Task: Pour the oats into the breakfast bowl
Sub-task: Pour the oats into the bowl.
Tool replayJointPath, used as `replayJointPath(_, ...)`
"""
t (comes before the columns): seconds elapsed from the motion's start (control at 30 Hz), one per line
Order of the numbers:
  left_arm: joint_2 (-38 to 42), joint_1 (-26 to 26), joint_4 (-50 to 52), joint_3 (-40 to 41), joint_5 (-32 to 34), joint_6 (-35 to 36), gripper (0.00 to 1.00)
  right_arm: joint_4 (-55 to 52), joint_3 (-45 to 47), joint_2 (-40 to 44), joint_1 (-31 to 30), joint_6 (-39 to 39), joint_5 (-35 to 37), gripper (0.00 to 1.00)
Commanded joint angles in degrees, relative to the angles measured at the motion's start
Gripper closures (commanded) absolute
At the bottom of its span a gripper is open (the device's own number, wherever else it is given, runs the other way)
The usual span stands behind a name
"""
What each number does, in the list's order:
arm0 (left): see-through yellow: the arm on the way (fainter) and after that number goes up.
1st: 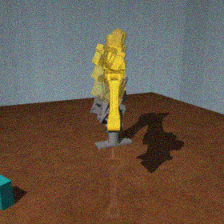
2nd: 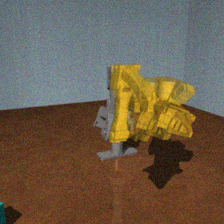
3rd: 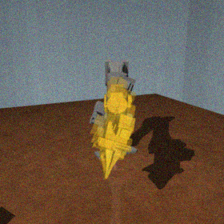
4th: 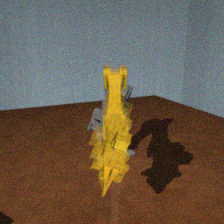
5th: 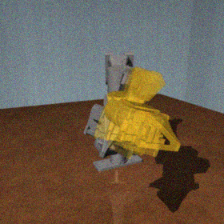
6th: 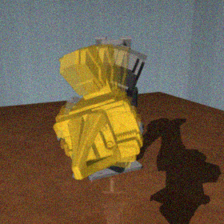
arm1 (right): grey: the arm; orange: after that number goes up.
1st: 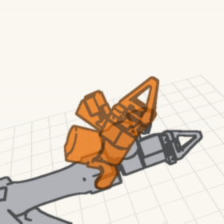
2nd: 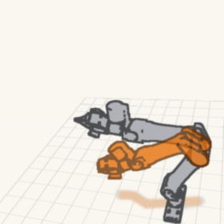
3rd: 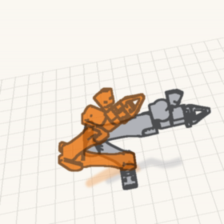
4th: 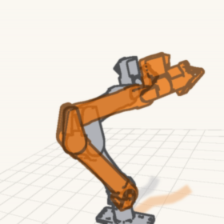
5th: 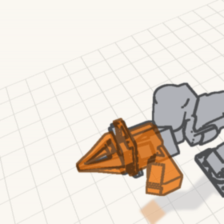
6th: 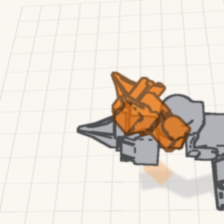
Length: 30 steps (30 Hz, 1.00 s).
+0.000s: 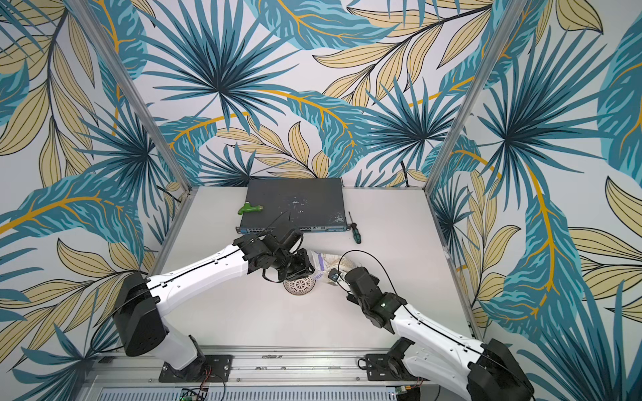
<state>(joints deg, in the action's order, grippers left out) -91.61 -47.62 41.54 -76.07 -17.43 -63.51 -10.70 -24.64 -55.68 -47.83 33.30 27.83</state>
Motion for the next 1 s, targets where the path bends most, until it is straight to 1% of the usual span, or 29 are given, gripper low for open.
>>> replayJointPath(0.0,0.03,-0.64,0.14,-1.07,-1.52,0.67,0.69,4.90,-0.93,2.51,-0.59,-0.51,2.40,1.00)
replayJointPath(0.17,-0.18,-0.64,1.96,-0.62,-0.09,3.21,0.67,4.43,-0.30,2.60,-0.77,-0.91,2.32,1.00)
replayJointPath(0.37,0.33,-0.39,3.04,-0.28,0.44,4.36,0.66,5.18,0.34,2.30,-0.95,-1.31,2.04,1.00)
replayJointPath(0.47,0.99,-0.31,4.51,-1.03,1.94,4.99,0.65,5.21,0.60,1.91,-0.92,-1.14,2.07,1.00)
replayJointPath(0.53,1.92,-0.16,5.09,-1.35,2.62,5.16,0.63,5.52,0.72,1.94,-0.89,-1.29,2.08,1.00)
replayJointPath(0.6,3.24,0.05,4.63,-0.79,2.73,4.50,0.59,5.76,0.90,2.02,-1.02,-1.44,2.00,1.00)
replayJointPath(0.7,5.13,0.11,3.39,0.26,2.54,2.75,0.56,5.95,1.00,1.98,-1.06,-1.57,2.08,1.00)
replayJointPath(0.83,6.96,0.37,2.42,0.52,1.69,0.54,0.56,5.60,1.00,1.99,-1.03,-1.60,2.10,1.00)
replayJointPath(0.97,10.54,0.44,-4.51,3.84,2.55,-4.80,0.56,5.31,0.87,2.23,-1.14,-1.41,2.23,1.00)
